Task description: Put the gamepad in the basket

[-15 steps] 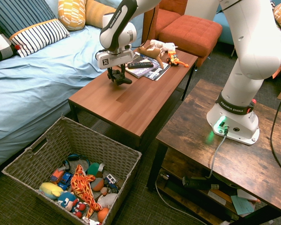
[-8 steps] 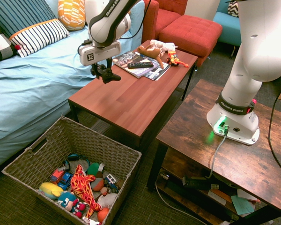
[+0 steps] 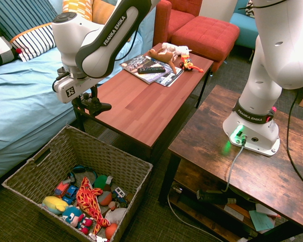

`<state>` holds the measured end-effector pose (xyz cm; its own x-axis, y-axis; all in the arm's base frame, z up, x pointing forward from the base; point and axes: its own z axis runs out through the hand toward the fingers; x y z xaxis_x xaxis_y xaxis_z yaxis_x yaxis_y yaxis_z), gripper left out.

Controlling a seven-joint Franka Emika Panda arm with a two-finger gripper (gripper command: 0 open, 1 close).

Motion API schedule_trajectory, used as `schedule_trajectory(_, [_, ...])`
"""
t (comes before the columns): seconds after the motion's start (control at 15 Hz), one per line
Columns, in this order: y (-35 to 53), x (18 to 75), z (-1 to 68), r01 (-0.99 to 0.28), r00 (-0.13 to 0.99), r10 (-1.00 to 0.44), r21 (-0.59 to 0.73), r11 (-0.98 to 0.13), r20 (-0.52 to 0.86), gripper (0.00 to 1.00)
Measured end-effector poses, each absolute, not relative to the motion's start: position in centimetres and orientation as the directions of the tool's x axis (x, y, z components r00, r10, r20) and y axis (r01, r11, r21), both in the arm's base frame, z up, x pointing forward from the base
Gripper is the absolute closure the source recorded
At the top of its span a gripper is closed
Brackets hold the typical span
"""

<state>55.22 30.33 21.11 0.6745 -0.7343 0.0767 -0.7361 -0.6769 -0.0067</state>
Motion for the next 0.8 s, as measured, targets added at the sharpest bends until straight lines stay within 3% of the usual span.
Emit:
schedule_trajectory(0.4, [37.5,52.7,17.7,-0.715,0.697,-0.716,-0.035,-0.698,0.027,1.00])
schedule_trajectory(0.8, [42.3,49.9,8.2,-0.723,0.691,-0.720,-0.021,-0.691,-0.065,1.00])
